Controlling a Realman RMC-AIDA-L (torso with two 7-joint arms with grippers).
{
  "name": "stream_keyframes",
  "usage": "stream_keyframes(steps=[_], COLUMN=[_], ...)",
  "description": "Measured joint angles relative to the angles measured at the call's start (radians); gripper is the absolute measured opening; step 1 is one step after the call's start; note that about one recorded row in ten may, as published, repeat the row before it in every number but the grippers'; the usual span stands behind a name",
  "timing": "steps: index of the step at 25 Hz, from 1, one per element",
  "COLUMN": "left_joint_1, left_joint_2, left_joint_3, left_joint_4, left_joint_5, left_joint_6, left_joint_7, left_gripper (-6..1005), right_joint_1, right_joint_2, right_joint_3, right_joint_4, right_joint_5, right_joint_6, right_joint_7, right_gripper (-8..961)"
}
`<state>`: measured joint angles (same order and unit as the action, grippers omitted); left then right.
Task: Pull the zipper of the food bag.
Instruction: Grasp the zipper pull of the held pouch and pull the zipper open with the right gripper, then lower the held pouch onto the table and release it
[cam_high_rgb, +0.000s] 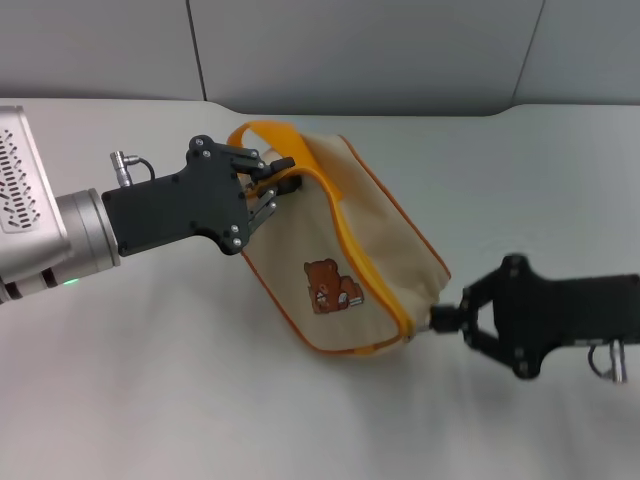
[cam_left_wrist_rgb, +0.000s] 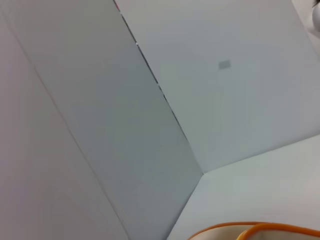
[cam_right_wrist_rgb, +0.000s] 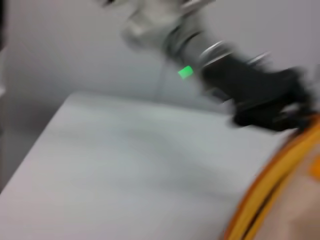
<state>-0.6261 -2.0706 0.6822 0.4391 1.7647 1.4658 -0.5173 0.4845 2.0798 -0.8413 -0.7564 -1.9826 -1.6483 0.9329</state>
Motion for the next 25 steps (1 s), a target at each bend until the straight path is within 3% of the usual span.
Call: stream_keyframes(steps=[5,10,12,21,22,24,25], left_joint_1=[0.046,0.094,0.118,0.17,0.174,0.177,0.18], left_joint_2=[-0.002,-0.002,-0.001,0.002,0.007,0.015,0.029], left_joint_3=[0.0,0.003,0.006,-0.002,-0.011,-0.022,-0.032], left_joint_4=[0.0,-0.01,-0.037,-0.065,-0.06,-0.058,-0.057], left_joint_5=[-0.001,-0.012,-0.012,-0.024,-0.04,-0.051,-0.06], left_joint_6=[-0.031,-0.082,-0.109,-0.068,-0.026,0.013,0.092], left_joint_7=[-0.144,-0.324,-0.4,-0.448,-0.472,-0.487,-0.509], left_gripper=[104,104,103,129,160,223,255], right_joint_1=[0.016,0.036,0.038,0.027,0.027,0.027,0.028], right_joint_2=[-0.009,-0.026,-0.036,-0.03,-0.032,-0.034,-0.041], right_joint_3=[0.208,0.266,0.269,0.294,0.294,0.293,0.289], right_joint_4=[0.129,0.231,0.278,0.306,0.313,0.315,0.315], right_joint_5=[0.046,0.068,0.1,0.113,0.113,0.113,0.113], right_joint_6=[0.0,-0.011,-0.026,-0.052,-0.062,-0.075,-0.112], right_joint_7=[0.016,0.029,0.029,0.031,0.04,0.047,0.064], right_gripper=[20,121,204,531,746,760,767])
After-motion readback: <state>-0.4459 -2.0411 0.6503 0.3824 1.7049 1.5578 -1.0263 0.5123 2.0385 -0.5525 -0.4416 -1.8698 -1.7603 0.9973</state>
